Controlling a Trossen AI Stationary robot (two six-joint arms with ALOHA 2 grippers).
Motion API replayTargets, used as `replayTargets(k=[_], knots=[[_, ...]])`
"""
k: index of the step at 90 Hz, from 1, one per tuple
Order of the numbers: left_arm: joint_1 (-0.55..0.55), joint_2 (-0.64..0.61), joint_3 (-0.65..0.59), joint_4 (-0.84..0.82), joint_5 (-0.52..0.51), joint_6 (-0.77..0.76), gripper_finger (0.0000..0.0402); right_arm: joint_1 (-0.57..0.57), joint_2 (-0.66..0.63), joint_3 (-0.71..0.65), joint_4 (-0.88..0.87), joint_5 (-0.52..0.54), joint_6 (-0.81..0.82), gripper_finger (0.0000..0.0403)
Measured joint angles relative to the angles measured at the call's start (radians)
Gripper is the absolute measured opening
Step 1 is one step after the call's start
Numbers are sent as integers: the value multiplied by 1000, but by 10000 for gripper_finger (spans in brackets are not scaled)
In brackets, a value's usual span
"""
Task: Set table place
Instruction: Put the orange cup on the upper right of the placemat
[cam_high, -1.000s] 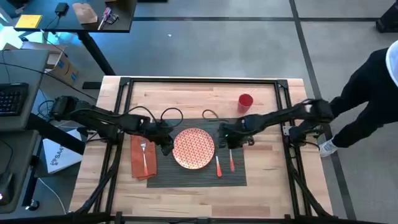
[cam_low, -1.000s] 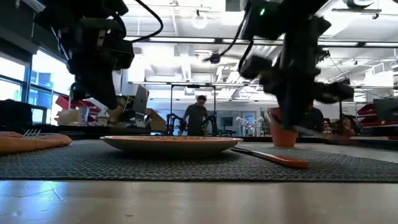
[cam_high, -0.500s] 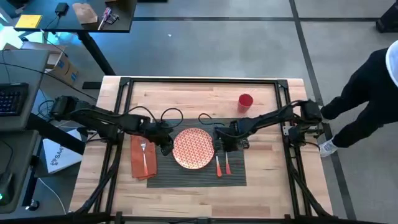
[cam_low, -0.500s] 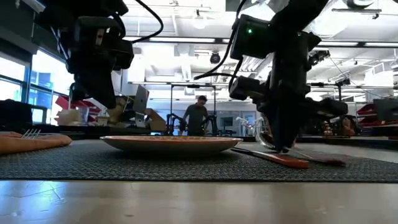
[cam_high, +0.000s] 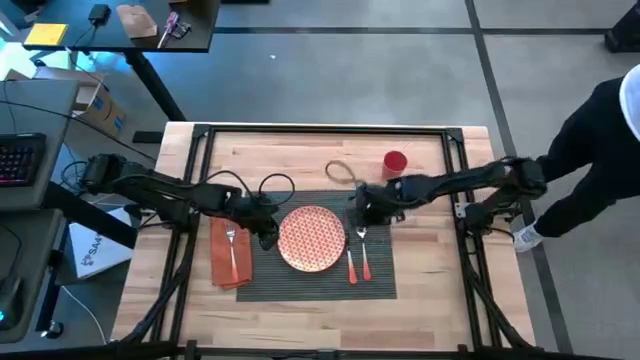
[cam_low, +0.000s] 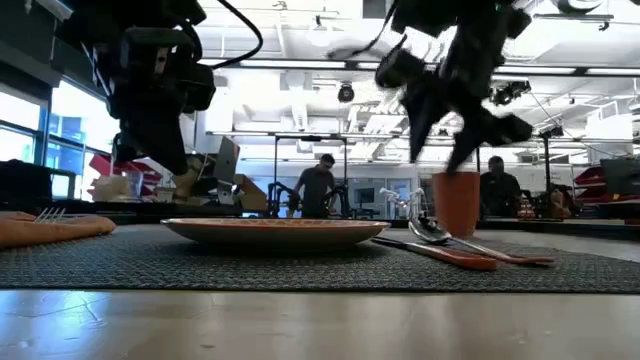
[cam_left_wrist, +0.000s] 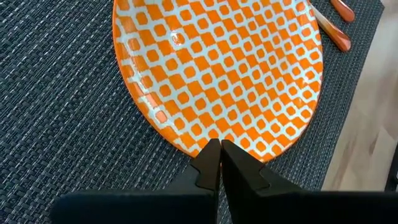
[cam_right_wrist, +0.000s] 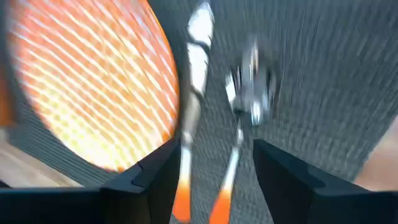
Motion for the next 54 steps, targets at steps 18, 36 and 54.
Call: replayTargets(k=[18, 36, 54], knots=[[0, 0, 0, 7, 0, -4, 0, -199, -91, 115, -140, 90, -287, 153], [1, 0, 0, 30, -8, -14, 0, -396, -38, 240, -267, 46, -561, 158], [1, 0, 0, 48, -8, -22, 0, -512, 67, 270, -408, -24, -728, 220]])
